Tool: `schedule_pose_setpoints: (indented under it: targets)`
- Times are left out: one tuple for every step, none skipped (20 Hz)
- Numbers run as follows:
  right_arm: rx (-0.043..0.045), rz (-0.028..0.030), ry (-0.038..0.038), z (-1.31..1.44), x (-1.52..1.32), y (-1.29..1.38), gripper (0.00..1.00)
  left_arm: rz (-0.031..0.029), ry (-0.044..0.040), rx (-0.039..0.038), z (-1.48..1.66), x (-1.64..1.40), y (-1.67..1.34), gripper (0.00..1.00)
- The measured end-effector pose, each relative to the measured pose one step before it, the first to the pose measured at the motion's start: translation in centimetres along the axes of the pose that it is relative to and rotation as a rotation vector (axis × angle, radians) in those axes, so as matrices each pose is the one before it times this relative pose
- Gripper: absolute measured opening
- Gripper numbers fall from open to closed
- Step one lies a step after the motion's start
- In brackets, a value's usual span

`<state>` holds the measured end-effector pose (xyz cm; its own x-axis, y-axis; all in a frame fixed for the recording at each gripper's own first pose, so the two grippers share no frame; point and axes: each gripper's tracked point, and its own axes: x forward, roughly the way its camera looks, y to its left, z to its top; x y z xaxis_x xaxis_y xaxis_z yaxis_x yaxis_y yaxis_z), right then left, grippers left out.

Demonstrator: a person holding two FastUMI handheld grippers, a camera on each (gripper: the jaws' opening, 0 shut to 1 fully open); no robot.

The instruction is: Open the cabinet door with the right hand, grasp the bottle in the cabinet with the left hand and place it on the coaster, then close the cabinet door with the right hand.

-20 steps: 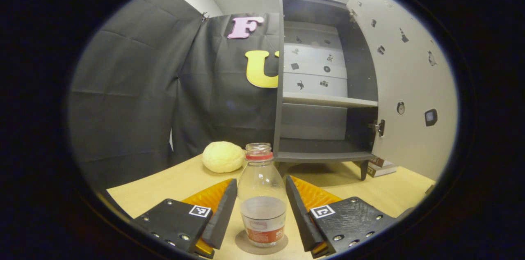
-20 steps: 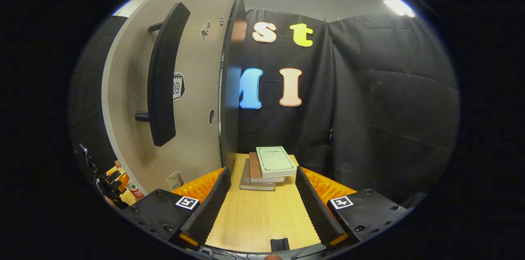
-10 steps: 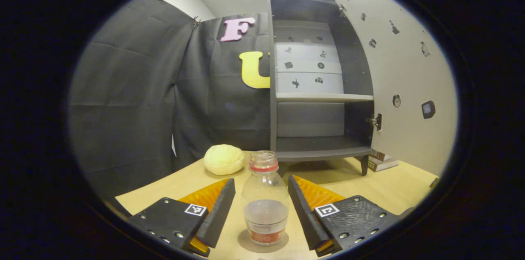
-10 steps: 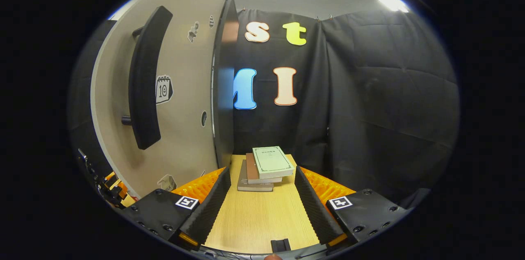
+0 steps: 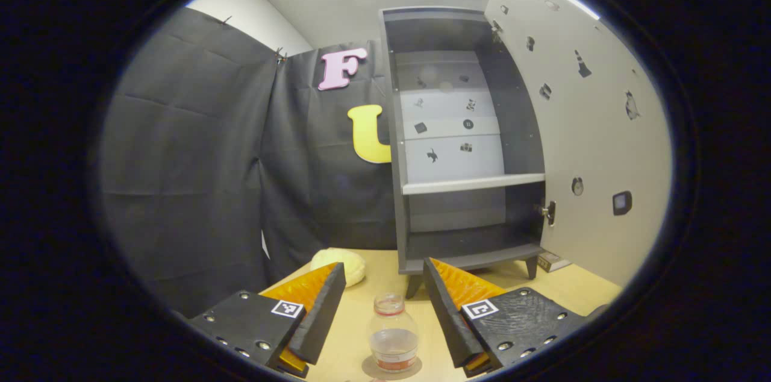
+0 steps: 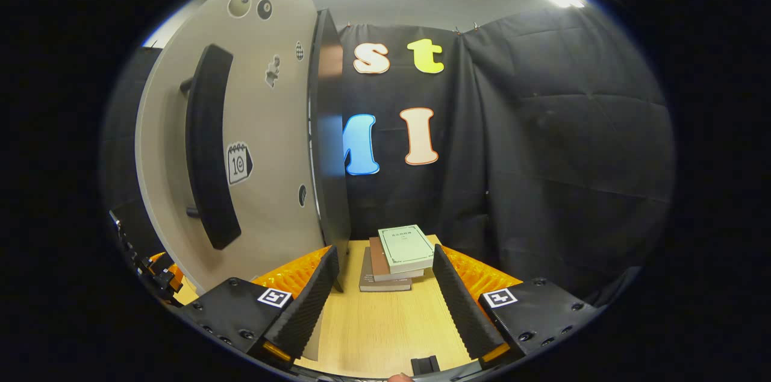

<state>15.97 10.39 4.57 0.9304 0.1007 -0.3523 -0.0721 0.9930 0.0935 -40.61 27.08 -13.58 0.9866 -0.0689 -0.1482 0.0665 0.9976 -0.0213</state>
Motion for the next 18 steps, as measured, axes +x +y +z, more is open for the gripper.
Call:
schedule_pose_setpoints:
  targets:
    - [0.01631,0.00803,-0.00639,0.641,0.142,0.031,0.97,0.01235,-0.00165,0.01633,1.526,-0.310,0.236,0.77]
    - [0.01043,0.00717,-0.00800,0.619,0.104,-0.005,0.99,0.01064,-0.00403,0.01843,1.690,-0.272,0.419,0.80]
    - [0.00290,0.00377,-0.00950,0.616,-0.082,-0.014,0.99,0.00858,-0.00362,0.01420,1.403,-0.267,0.339,0.80]
    - [-0.00053,-0.00254,-0.01138,0.643,-0.038,-0.106,0.99,-0.00133,0.00153,0.00132,1.319,-0.220,0.245,0.77]
    - [0.00040,-0.00210,-0.00874,0.583,-0.224,-0.064,0.97,-0.00781,0.00005,-0.01453,1.074,-0.255,0.085,0.77]
    - [0.00365,0.00172,-0.00562,0.528,0.017,0.161,0.97,-0.00487,-0.00132,-0.02510,1.225,-0.162,0.303,0.78]
    - [0.00625,0.00766,-0.00238,0.557,0.026,0.313,0.98,-0.00546,-0.01162,-0.03104,1.281,-0.151,0.439,0.77]
    - [0.00722,0.00957,0.00027,0.310,-0.021,0.562,0.98,-0.00252,-0.01779,-0.02723,1.384,-0.163,0.534,0.78]
    - [0.00660,0.00765,-0.00347,0.519,-0.045,0.557,0.98,0.00381,-0.02057,-0.01462,1.121,0.111,0.824,0.77]
    - [0.00485,0.00399,-0.01295,0.749,0.133,0.588,0.98,0.00915,-0.01912,-0.00128,1.190,0.115,0.974,0.77]
    - [0.00139,0.00683,-0.00779,0.512,-0.057,0.759,0.98,0.00778,-0.01608,0.00474,0.773,0.223,0.981,0.77]
    - [-0.00307,0.01618,-0.00325,0.443,0.194,1.007,0.92,0.00428,-0.01086,0.00685,0.721,0.198,0.910,0.80]
    - [-0.02098,-0.01142,-0.00187,0.215,-0.133,0.377,0.98,0.00339,-0.01351,0.00586,0.480,0.246,0.738,0.80]
    - [-0.02758,-0.01255,-0.00882,0.510,-0.218,-0.016,0.97,0.00215,-0.00970,0.00322,0.415,0.239,0.864,0.80]
    - [-0.01325,-0.02590,-0.01050,0.338,-0.164,-0.210,0.94,-0.00290,-0.00144,0.00565,0.014,0.188,0.626,0.79]
    - [-0.00352,-0.02296,-0.00686,0.222,-0.092,0.051,0.94,-0.00572,0.00275,0.00603,-0.039,0.366,0.580,0.77]
    - [-0.00239,-0.01930,0.00136,-0.067,-0.065,0.073,0.89,-0.00684,0.00100,0.00486,-0.049,0.353,0.465,0.77]
    - [0.00426,-0.01451,0.00437,-0.046,-0.087,0.165,0.89,-0.00745,-0.00297,0.00312,0.112,0.320,0.407,0.77]
